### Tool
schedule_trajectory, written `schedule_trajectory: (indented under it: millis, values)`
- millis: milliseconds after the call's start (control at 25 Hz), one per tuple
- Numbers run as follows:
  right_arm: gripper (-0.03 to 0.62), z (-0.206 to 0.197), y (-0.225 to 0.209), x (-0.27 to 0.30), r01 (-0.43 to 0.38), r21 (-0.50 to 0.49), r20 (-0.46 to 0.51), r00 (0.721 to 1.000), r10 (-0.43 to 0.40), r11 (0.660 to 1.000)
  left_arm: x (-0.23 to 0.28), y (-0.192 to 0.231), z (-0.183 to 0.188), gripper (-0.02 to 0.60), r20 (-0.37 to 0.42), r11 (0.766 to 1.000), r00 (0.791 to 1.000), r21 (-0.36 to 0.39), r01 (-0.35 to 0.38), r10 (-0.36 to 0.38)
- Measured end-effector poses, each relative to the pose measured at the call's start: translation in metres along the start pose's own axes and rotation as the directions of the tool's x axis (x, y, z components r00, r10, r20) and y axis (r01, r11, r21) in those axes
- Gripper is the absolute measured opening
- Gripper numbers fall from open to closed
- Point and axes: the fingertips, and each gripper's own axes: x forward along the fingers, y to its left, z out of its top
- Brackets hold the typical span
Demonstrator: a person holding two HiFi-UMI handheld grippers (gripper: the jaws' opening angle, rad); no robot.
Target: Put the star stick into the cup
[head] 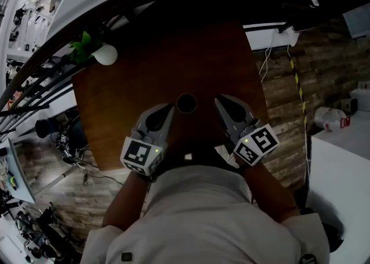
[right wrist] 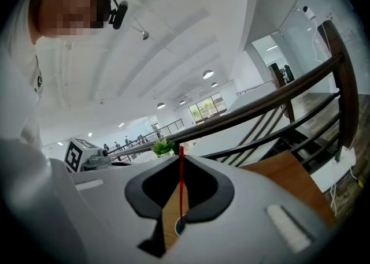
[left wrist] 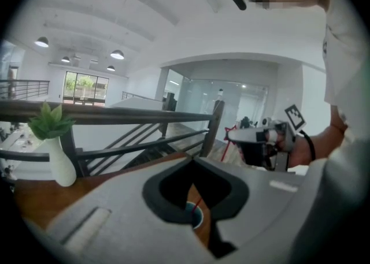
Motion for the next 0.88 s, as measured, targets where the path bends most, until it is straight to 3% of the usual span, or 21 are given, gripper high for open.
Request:
schedule_trajectory:
  millis: [720, 880]
  values:
    - [0.025, -0.072, -0.019, 0.038, -0.009, -0.041, -0.11, 0.994, 0.004, 0.999, 0.005, 0.019, -0.056, 0.002, -0.05, 0.996, 0.999, -0.088, -0.015, 0.01]
    - [0.025, -0.085, -0.02, 0.045, 0.0, -0.053, -0.134, 0.991, -0.007, 0.999, 0.0, 0.025, -0.063, 0.002, -0.053, 0.996, 0.998, -0.08, -0.026, 0.022]
